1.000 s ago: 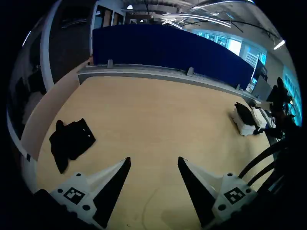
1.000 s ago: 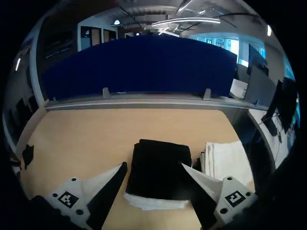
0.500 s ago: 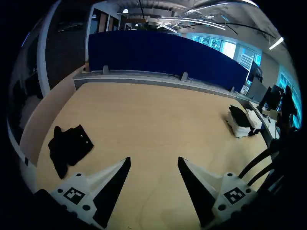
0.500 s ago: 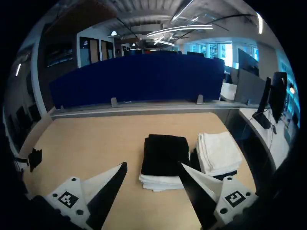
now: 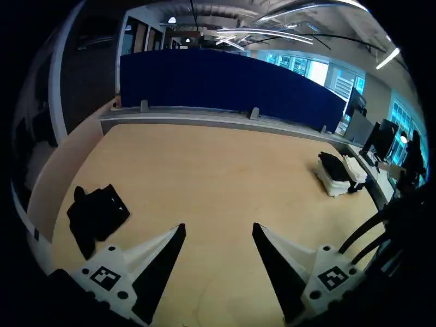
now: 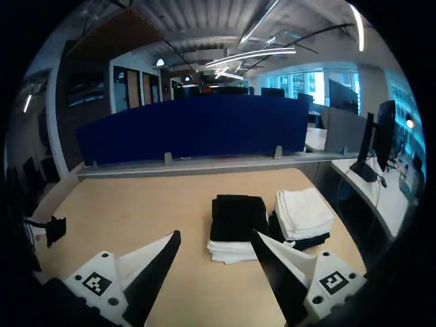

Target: Fold towel

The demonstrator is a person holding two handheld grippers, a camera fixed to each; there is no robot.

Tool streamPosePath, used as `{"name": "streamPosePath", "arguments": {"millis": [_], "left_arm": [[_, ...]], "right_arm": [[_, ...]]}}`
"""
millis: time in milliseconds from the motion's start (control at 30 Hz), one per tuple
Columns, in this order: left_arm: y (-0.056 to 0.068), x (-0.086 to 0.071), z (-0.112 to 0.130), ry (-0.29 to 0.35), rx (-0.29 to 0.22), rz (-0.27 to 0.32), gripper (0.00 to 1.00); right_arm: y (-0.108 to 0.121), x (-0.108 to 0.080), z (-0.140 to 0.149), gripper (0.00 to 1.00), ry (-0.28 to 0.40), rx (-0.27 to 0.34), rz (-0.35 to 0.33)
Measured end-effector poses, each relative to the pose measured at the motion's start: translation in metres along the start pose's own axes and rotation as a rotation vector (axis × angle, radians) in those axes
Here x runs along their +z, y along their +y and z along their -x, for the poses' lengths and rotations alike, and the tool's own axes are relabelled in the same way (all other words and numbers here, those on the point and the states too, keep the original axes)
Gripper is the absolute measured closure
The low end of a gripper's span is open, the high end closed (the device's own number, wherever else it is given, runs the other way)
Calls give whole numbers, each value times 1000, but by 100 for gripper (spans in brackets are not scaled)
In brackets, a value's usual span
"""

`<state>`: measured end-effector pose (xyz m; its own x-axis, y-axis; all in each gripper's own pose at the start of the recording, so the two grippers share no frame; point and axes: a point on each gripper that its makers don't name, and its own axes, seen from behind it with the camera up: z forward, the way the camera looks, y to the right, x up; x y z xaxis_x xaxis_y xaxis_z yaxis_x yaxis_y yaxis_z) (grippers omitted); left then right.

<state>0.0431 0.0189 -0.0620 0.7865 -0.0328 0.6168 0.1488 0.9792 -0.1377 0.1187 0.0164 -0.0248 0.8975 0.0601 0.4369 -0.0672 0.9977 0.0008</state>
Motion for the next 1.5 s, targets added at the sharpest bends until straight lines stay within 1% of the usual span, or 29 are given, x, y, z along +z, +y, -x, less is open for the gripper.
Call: {"name": "streamPosePath", "arguments": {"millis": [200,333,467,567,667,800,867,1000,1200,1367,1500], "left_arm": [[-2,-1,-5,34,-3,4,9],[-4,-2,-17,87,-21,3,10],[-3,-6,-40,168,-45,16,9],[-2,-9,-59,240,-47,21,9],[-1,-12,-75,300,-33,15,9],[2,-22,-100,391,5,0,10],[5,-29,-113,452,26,-4,10],[6,-38,-129,528,41,-20,9],[0,-46,-140,586,40,-60,9],[0,-49,-140,602,63,-73,10],[-1,-49,-138,608,72,-85,10]], "right_arm": [[-6,-8,-15,0,104,23,-7],[-11,-13,-25,1,159,25,-7],[-21,-17,-35,1,209,23,-26],[-27,-20,-40,1,237,25,-34],[-34,-23,-42,1,253,34,-39],[-41,-27,-45,1,281,46,-44],[-42,-29,-47,1,301,50,-41],[-40,-33,-49,1,333,56,-28],[-40,-40,-56,1,368,51,-23],[-40,-38,-56,1,362,29,-21],[-45,-37,-54,1,354,32,-27]]}}
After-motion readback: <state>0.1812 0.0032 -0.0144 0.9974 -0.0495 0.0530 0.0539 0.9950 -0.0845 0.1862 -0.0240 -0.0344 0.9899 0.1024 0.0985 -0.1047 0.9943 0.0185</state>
